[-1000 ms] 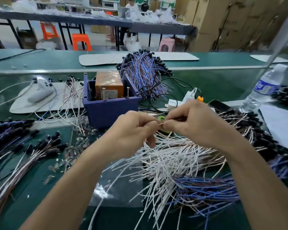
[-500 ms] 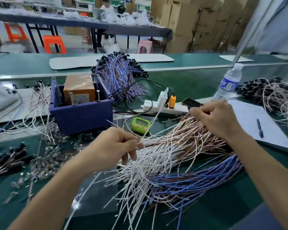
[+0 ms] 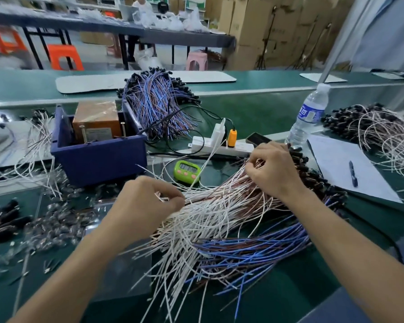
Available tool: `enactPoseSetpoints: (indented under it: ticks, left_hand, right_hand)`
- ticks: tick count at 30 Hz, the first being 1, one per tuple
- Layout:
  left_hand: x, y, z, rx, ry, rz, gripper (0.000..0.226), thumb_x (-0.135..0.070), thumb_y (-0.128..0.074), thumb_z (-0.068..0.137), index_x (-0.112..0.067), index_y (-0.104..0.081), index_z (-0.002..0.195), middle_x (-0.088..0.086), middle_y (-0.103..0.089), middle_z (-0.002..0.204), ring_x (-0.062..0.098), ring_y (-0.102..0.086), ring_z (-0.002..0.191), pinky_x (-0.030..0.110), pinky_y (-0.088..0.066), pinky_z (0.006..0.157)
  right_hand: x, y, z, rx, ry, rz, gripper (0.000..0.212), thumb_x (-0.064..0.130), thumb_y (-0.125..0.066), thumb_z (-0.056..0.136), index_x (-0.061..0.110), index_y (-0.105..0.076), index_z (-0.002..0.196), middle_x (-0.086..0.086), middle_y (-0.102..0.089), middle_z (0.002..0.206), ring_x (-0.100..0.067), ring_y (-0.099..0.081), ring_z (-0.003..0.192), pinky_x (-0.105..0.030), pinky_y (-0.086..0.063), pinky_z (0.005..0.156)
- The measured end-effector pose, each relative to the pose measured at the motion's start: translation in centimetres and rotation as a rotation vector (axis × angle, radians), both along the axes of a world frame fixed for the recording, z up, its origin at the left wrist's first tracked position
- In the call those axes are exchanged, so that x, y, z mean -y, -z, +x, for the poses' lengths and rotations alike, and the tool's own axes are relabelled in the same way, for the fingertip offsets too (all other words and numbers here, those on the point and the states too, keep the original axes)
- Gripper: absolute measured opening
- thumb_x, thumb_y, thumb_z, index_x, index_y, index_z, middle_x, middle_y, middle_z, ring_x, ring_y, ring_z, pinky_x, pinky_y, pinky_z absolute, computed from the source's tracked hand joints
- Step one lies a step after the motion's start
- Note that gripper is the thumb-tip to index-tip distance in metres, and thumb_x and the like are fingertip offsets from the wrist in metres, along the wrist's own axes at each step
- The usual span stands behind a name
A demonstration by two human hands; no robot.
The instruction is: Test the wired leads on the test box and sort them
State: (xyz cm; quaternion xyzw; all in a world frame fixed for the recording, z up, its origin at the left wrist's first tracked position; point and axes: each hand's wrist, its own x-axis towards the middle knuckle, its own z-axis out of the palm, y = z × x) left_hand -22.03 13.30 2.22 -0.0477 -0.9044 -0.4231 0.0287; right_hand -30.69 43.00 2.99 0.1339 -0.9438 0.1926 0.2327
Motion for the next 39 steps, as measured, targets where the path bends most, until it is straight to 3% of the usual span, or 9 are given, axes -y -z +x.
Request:
enactPoseSetpoints:
  ticks: [5, 9, 13, 19, 23, 26, 29, 33, 39]
  left_hand:
    - [1.9, -1.8, -0.2, -0.039, -0.092, 0.048, 0.012, -0.032, -0.082, 0.086, -0.042, -0.081, 0.079, -0.022, -0.073, 0.069, -0.002, -0.062, 0.055, 0.019, -0.048, 0.053]
    - [4.7, -4.9, 0.7, -0.057, -0.091, -0.084, 0.019, -0.024, -0.077, 0.088, -0.043, -0.081, 0.088, -0.024, -0.074, 0.073, -0.002, -0.069, 0.064, 0.014, -0.053, 0.055]
    - [8.1, -5.5, 2.8, -0.066, -0.209, -0.142, 0.046, 0.001, -0.064, 0.077, -0.041, -0.080, 0.085, -0.020, -0.076, 0.075, 0.001, -0.071, 0.074, 0.026, -0.056, 0.067]
    - [13.9, -1.3, 8.1, -0.125, -0.530, -0.039, 0.047, 0.014, -0.070, 0.074, -0.026, -0.082, 0.094, -0.031, -0.071, 0.069, -0.013, -0.068, 0.070, 0.006, -0.050, 0.060]
    - [17.3, 1.2, 12.1, -0.160, -0.921, -0.124, 0.005, -0.029, -0.083, 0.082, -0.027, -0.082, 0.087, -0.010, -0.073, 0.065, 0.015, -0.072, 0.066, 0.030, -0.056, 0.068]
    - [18.5, 1.8, 14.1, -0.257, -1.147, -0.387, 0.013, -0.037, -0.080, 0.084, -0.027, -0.081, 0.092, -0.001, -0.077, 0.076, 0.030, -0.071, 0.072, 0.032, -0.048, 0.066]
    - [18.7, 2.8, 14.8, -0.250, -1.085, -0.419, 0.025, -0.019, -0.082, 0.083, -0.020, -0.080, 0.109, 0.008, -0.079, 0.100, 0.033, -0.070, 0.093, 0.040, -0.053, 0.086]
    - [17.8, 4.0, 14.0, -0.192, -1.032, -0.442, 0.025, -0.016, -0.083, 0.081, -0.016, -0.081, 0.106, 0.015, -0.075, 0.102, 0.036, -0.065, 0.101, 0.046, -0.050, 0.097]
    - [18.2, 4.9, 13.1, -0.135, -1.020, -0.448, 0.028, -0.010, -0.073, 0.087, -0.023, -0.079, 0.111, 0.005, -0.075, 0.101, 0.030, -0.061, 0.099, 0.040, -0.045, 0.094]
  right_hand:
    - [9.1, -0.8, 4.0, 0.075, -0.210, -0.276, 0.018, 0.022, -0.068, 0.081, 0.027, -0.066, 0.064, 0.018, -0.060, 0.064, -0.003, -0.055, 0.069, -0.025, -0.040, 0.070]
    - [16.1, -1.1, 6.0, 0.221, -0.359, -0.438, 0.016, 0.022, -0.072, 0.084, 0.019, -0.074, 0.069, 0.007, -0.066, 0.060, -0.010, -0.056, 0.061, -0.023, -0.041, 0.054]
    - [22.1, -1.4, 7.1, 0.375, -0.538, -0.534, 0.015, 0.021, -0.071, 0.081, 0.018, -0.071, 0.067, 0.001, -0.063, 0.059, -0.004, -0.050, 0.054, -0.029, -0.040, 0.052]
    - [29.1, -0.5, 8.8, 0.571, -0.681, -0.379, 0.017, 0.025, -0.068, 0.086, 0.023, -0.073, 0.070, 0.010, -0.062, 0.054, -0.003, -0.052, 0.049, -0.017, -0.039, 0.049]
    - [32.6, 0.2, 10.0, 0.642, -0.752, -0.209, 0.018, 0.023, -0.066, 0.090, 0.024, -0.078, 0.077, 0.008, -0.073, 0.069, -0.011, -0.067, 0.065, -0.024, -0.054, 0.056]
    - [34.5, 0.8, 10.3, 0.672, -0.760, -0.144, 0.026, 0.009, -0.059, 0.090, 0.024, -0.080, 0.096, 0.008, -0.076, 0.090, -0.006, -0.067, 0.071, -0.013, -0.051, 0.062]
    - [36.3, 1.3, 10.4, 0.666, -0.758, -0.048, 0.046, -0.003, -0.054, 0.087, 0.026, -0.075, 0.115, 0.001, -0.074, 0.114, -0.017, -0.069, 0.097, -0.028, -0.058, 0.086]
    - [38.2, 2.0, 10.5, 0.656, -0.742, 0.048, 0.053, -0.006, -0.050, 0.083, 0.030, -0.072, 0.114, -0.003, -0.073, 0.104, -0.026, -0.068, 0.085, -0.040, -0.061, 0.074]
    - [40.6, 2.7, 10.3, 0.497, -0.685, 0.188, 0.040, -0.002, -0.049, 0.085, 0.027, -0.067, 0.106, -0.001, -0.062, 0.087, -0.027, -0.055, 0.077, -0.032, -0.040, 0.067]
